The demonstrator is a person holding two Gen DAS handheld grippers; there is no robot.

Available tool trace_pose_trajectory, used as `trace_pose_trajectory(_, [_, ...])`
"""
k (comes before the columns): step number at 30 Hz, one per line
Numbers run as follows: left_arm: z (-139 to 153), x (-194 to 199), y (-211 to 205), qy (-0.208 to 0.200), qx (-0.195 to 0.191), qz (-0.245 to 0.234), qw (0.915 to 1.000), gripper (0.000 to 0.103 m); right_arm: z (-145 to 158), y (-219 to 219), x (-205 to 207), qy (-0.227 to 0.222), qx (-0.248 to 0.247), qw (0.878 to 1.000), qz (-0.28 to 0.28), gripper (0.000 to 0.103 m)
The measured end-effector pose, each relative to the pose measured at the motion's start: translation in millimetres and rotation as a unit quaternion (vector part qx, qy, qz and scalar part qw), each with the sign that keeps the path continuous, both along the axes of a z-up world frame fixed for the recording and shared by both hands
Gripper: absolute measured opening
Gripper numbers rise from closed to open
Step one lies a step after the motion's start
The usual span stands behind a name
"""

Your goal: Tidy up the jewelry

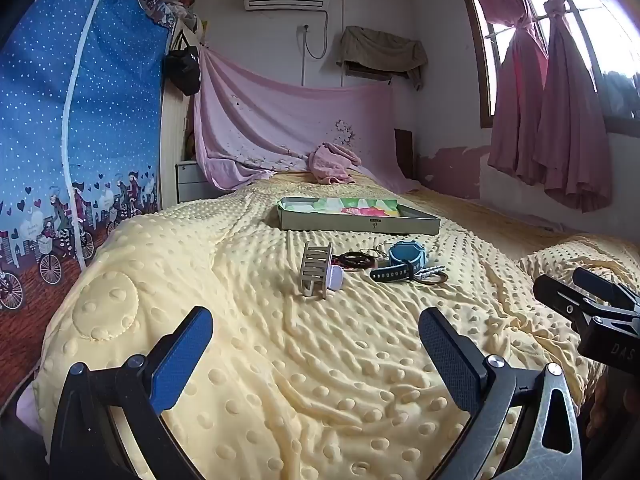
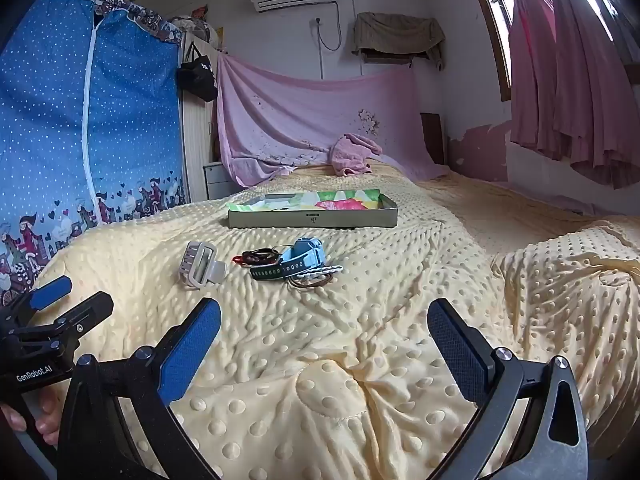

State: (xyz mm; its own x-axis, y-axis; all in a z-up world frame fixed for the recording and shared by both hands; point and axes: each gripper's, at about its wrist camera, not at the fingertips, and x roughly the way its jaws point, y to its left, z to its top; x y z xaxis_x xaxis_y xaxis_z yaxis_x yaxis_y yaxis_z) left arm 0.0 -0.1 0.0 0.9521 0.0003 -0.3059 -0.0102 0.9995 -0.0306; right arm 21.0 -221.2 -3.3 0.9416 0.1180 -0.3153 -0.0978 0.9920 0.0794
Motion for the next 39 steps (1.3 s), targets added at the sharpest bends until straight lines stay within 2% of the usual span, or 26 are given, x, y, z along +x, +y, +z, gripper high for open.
trace_pose_trajectory(39, [0.0,0.0,0.1,0.000,-0.002,0.000,1.0000,0.103,-0.1,-0.6,0.0,-0.001,0.006,1.000,0.001,0.102])
